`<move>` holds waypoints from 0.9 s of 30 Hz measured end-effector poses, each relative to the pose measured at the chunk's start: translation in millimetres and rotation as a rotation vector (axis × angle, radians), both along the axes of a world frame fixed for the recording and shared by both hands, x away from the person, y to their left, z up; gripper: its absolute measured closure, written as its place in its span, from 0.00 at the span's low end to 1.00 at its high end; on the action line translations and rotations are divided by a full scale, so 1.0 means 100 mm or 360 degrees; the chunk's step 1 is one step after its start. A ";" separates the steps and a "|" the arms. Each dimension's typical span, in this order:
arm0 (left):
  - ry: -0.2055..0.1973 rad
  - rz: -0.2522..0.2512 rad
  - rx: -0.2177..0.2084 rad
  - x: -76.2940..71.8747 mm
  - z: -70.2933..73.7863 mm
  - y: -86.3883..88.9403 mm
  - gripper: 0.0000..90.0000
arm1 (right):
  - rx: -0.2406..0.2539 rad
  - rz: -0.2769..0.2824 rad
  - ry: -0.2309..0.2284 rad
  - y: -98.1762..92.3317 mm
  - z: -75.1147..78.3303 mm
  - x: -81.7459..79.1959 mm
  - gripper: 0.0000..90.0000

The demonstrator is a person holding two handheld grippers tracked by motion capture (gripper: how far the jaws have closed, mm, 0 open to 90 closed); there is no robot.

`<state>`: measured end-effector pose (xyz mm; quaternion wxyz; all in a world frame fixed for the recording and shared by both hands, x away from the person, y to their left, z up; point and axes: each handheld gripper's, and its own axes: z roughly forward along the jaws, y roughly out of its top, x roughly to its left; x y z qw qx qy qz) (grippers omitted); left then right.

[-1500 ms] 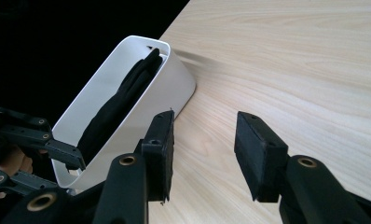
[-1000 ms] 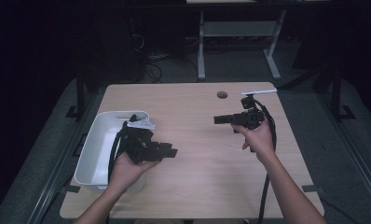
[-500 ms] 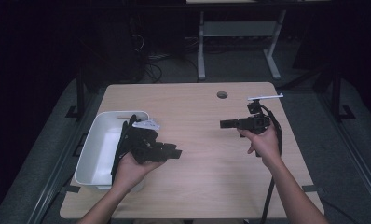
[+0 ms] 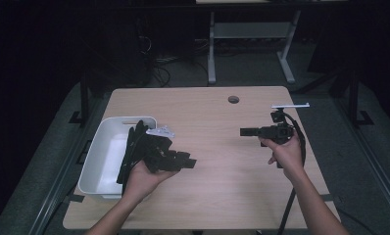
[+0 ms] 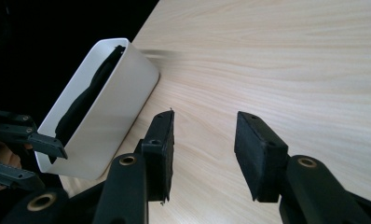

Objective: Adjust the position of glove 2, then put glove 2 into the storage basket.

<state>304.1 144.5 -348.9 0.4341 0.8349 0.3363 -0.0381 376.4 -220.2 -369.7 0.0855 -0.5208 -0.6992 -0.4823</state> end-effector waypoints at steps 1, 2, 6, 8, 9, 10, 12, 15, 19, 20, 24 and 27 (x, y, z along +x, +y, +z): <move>-0.0004 0.0001 0.0004 0.00 0.00 0.00 0.64 | -0.0006 -0.0002 0.0002 -0.01 -0.01 0.00 0.63; -0.0006 0.0001 0.0004 0.00 0.00 0.00 0.64 | -0.0010 -0.0009 0.0002 -0.03 -0.01 -0.01 0.63; -0.0003 0.0000 -0.0005 0.00 0.00 -0.02 0.64 | -0.0002 -0.0025 0.0010 -0.08 -0.03 -0.03 0.63; -0.0004 -0.0006 0.0003 0.00 0.00 -0.03 0.64 | -0.0006 -0.0026 0.0013 -0.10 -0.04 -0.04 0.63; -0.0005 -0.0006 -0.0001 0.00 -0.01 -0.03 0.64 | 0.0003 -0.0028 0.0013 -0.11 -0.05 -0.04 0.63; -0.0004 -0.0006 -0.0001 0.01 -0.01 -0.03 0.64 | 0.0004 -0.0031 0.0011 -0.11 -0.05 -0.05 0.63; 0.0000 -0.0006 -0.0003 0.00 -0.01 -0.04 0.63 | -0.0006 -0.0030 0.0018 -0.12 -0.07 -0.05 0.63; -0.0003 -0.0013 -0.0003 0.00 -0.01 -0.05 0.63 | -0.0007 -0.0032 0.0020 -0.14 -0.08 -0.06 0.63; -0.0009 -0.0033 0.0007 0.00 -0.02 -0.08 0.63 | -0.0010 -0.0045 0.0028 -0.19 -0.11 -0.09 0.63; -0.0007 -0.0031 0.0006 0.00 -0.02 -0.08 0.63 | 0.0000 -0.0052 0.0029 -0.21 -0.11 -0.10 0.63; -0.0002 -0.0028 0.0002 -0.01 -0.02 -0.11 0.63 | -0.0003 -0.0065 0.0039 -0.27 -0.14 -0.13 0.63; 0.0003 -0.0030 -0.0004 0.00 -0.03 -0.14 0.63 | 0.0007 -0.0078 0.0032 -0.32 -0.16 -0.15 0.63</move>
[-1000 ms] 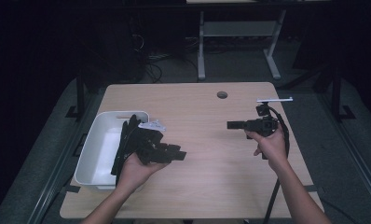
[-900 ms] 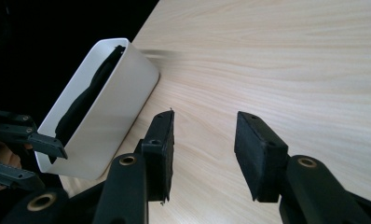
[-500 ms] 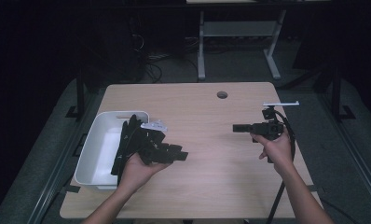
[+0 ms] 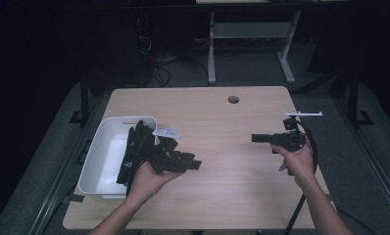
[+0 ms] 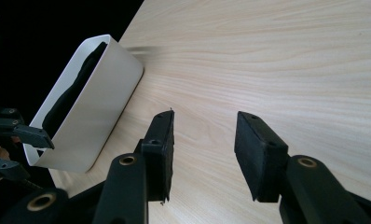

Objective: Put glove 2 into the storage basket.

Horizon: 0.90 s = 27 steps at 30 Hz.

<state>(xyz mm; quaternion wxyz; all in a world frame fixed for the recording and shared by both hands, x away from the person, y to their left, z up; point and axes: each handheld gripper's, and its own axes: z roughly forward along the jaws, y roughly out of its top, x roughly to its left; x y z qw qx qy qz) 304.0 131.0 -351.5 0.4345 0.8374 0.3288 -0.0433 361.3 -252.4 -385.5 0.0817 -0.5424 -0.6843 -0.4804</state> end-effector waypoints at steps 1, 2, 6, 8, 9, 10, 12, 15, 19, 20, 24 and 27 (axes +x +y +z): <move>0.0000 0.0002 -0.0004 0.00 0.00 -0.01 0.63 | 0.0001 -0.0004 0.0001 -0.01 -0.01 -0.01 0.63; 0.0004 -0.0005 0.0001 0.00 0.00 -0.02 0.63 | 0.0000 -0.0007 0.0007 -0.02 -0.02 -0.01 0.63; 0.0004 -0.0016 0.0004 0.00 -0.01 -0.05 0.62 | 0.0001 -0.0017 0.0011 -0.06 -0.04 -0.03 0.63; 0.0007 -0.0017 0.0000 0.00 -0.02 -0.07 0.62 | 0.0005 -0.0018 0.0007 -0.08 -0.05 -0.04 0.63; 0.0010 -0.0020 0.0000 0.00 -0.02 -0.08 0.62 | 0.0004 -0.0021 0.0012 -0.09 -0.06 -0.05 0.63; 0.0010 -0.0024 0.0002 0.00 -0.02 -0.09 0.62 | 0.0004 -0.0023 0.0015 -0.10 -0.06 -0.05 0.63; 0.0011 -0.0024 -0.0005 0.01 -0.03 -0.11 0.62 | 0.0005 -0.0031 0.0019 -0.13 -0.08 -0.06 0.63; 0.0017 -0.0030 0.0001 0.01 -0.05 -0.13 0.61 | 0.0009 -0.0038 0.0023 -0.16 -0.11 -0.07 0.63; 0.0020 -0.0043 0.0003 0.01 -0.07 -0.17 0.61 | 0.0013 -0.0052 0.0031 -0.21 -0.16 -0.10 0.63; 0.0017 -0.0042 -0.0004 0.01 -0.07 -0.17 0.61 | 0.0013 -0.0055 0.0038 -0.23 -0.16 -0.10 0.63; 0.0025 -0.0047 -0.0003 0.01 -0.11 -0.21 0.61 | 0.0018 -0.0076 0.0041 -0.29 -0.19 -0.14 0.63; 0.0031 -0.0059 -0.0004 0.01 -0.15 -0.24 0.61 | 0.0023 -0.0087 0.0048 -0.33 -0.23 -0.17 0.63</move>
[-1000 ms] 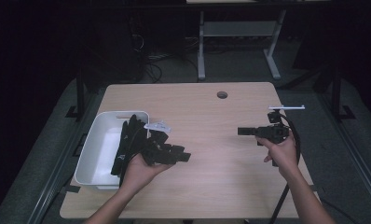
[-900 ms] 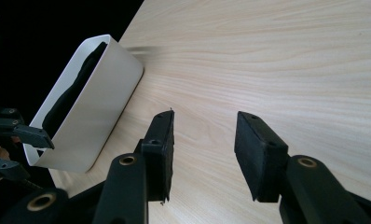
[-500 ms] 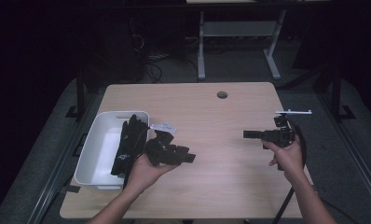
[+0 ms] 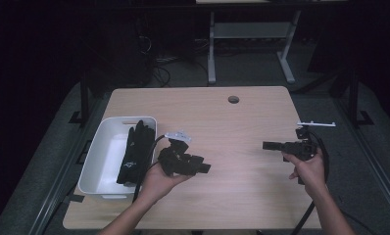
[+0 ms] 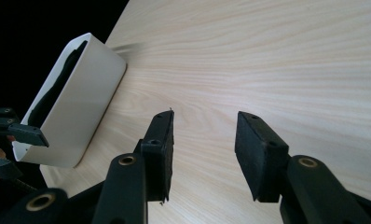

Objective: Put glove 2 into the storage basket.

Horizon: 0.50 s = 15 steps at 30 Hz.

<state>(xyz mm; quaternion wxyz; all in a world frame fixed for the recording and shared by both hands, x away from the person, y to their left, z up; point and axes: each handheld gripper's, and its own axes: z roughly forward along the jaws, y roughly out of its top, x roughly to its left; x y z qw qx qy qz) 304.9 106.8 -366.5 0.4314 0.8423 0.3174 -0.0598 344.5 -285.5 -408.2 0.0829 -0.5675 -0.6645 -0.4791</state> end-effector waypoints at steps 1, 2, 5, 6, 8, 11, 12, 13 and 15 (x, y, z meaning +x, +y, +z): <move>0.0007 -0.0004 -0.0004 0.00 -0.02 -0.02 0.61 | -0.0003 -0.0003 -0.0002 -0.01 -0.01 0.00 0.63; 0.0005 -0.0008 0.0002 0.00 -0.02 -0.03 0.61 | 0.0003 -0.0007 0.0002 -0.03 -0.03 -0.02 0.63; 0.0009 -0.0015 0.0004 0.00 -0.06 -0.07 0.60 | 0.0001 -0.0020 0.0011 -0.07 -0.06 -0.04 0.63; 0.0008 -0.0016 0.0004 0.00 -0.07 -0.08 0.60 | 0.0005 -0.0022 0.0011 -0.08 -0.07 -0.05 0.63; 0.0018 -0.0021 0.0006 -0.01 -0.10 -0.10 0.59 | 0.0002 -0.0028 0.0014 -0.11 -0.09 -0.06 0.63; 0.0021 -0.0034 0.0011 -0.02 -0.15 -0.13 0.59 | -0.0003 -0.0034 0.0020 -0.14 -0.13 -0.09 0.63; 0.0026 -0.0032 0.0011 -0.02 -0.16 -0.14 0.59 | -0.0007 -0.0036 0.0025 -0.15 -0.14 -0.10 0.63; 0.0028 -0.0032 0.0006 -0.02 -0.17 -0.15 0.58 | -0.0014 -0.0036 0.0021 -0.16 -0.15 -0.10 0.63; 0.0035 -0.0029 0.0000 -0.03 -0.20 -0.16 0.58 | -0.0010 -0.0043 0.0029 -0.18 -0.16 -0.12 0.63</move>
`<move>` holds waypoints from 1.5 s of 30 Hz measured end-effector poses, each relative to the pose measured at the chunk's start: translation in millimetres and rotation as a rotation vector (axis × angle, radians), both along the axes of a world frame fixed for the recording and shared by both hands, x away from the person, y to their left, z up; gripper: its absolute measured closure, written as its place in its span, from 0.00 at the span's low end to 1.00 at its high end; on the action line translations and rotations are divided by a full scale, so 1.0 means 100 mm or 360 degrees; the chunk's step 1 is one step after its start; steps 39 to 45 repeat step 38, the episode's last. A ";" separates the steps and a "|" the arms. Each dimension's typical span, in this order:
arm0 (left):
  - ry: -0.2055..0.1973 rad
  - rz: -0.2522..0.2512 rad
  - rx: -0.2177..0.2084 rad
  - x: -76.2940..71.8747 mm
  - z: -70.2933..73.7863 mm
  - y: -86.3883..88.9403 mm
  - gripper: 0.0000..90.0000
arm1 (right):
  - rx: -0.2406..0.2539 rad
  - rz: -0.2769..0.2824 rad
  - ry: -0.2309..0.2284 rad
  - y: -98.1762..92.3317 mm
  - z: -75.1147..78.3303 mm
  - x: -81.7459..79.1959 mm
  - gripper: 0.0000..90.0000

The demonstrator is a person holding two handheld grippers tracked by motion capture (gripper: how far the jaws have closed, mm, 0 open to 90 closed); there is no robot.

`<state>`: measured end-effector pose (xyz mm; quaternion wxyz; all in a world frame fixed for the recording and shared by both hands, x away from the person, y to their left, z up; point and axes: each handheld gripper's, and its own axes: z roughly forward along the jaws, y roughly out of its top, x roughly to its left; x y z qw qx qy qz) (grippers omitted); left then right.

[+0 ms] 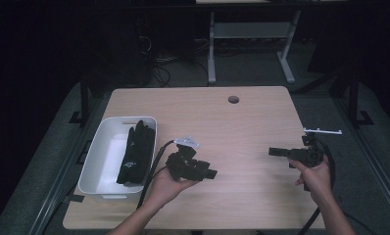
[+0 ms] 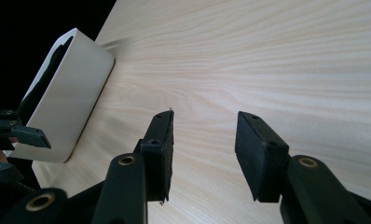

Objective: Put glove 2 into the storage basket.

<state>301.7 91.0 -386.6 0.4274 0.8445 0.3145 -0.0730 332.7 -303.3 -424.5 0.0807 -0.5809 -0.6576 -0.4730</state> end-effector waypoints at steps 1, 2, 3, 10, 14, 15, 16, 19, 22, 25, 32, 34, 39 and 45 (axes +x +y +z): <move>0.0003 -0.0001 0.0001 0.00 -0.01 0.00 0.58 | -0.0005 0.0006 -0.0001 -0.01 -0.02 -0.01 0.63; 0.0004 -0.0004 0.0000 0.00 -0.02 -0.01 0.58 | 0.0004 0.0001 0.0006 -0.02 -0.02 -0.02 0.63; 0.0003 -0.0005 -0.0002 0.00 -0.02 -0.01 0.57 | -0.0005 0.0004 0.0006 -0.03 -0.03 -0.03 0.63; 0.0017 -0.0012 -0.0006 -0.03 -0.10 -0.03 0.56 | -0.0014 0.0005 0.0021 -0.07 -0.09 -0.09 0.62; 0.0014 -0.0020 -0.0008 -0.04 -0.13 -0.03 0.55 | -0.0023 0.0012 0.0033 -0.08 -0.13 -0.13 0.62; 0.0018 -0.0018 -0.0013 -0.05 -0.14 -0.04 0.54 | -0.0024 0.0014 0.0028 -0.09 -0.14 -0.15 0.62; 0.0017 -0.0017 -0.0014 -0.05 -0.15 -0.04 0.54 | -0.0021 0.0013 0.0035 -0.09 -0.15 -0.16 0.62; 0.0002 -0.0023 -0.0014 -0.07 -0.17 -0.05 0.51 | -0.0017 0.0011 0.0034 -0.12 -0.18 -0.20 0.61; 0.0003 -0.0030 -0.0016 -0.09 -0.20 -0.07 0.50 | -0.0009 0.0006 0.0032 -0.14 -0.20 -0.24 0.60; -0.0002 -0.0035 -0.0014 -0.10 -0.22 -0.09 0.48 | -0.0007 0.0013 0.0023 -0.15 -0.21 -0.27 0.60; -0.0007 -0.0057 0.0008 -0.15 -0.30 -0.11 0.45 | -0.0004 0.0014 0.0017 -0.17 -0.24 -0.33 0.58; -0.0002 -0.0059 0.0001 -0.16 -0.32 -0.11 0.45 | -0.0009 0.0013 0.0018 -0.17 -0.25 -0.34 0.58; 0.0001 -0.0059 -0.0009 -0.18 -0.35 -0.11 0.44 | -0.0002 0.0014 -0.0001 -0.18 -0.25 -0.36 0.58; 0.0001 -0.0059 -0.0009 -0.18 -0.35 -0.11 0.44 | -0.0002 0.0014 -0.0001 -0.18 -0.25 -0.36 0.58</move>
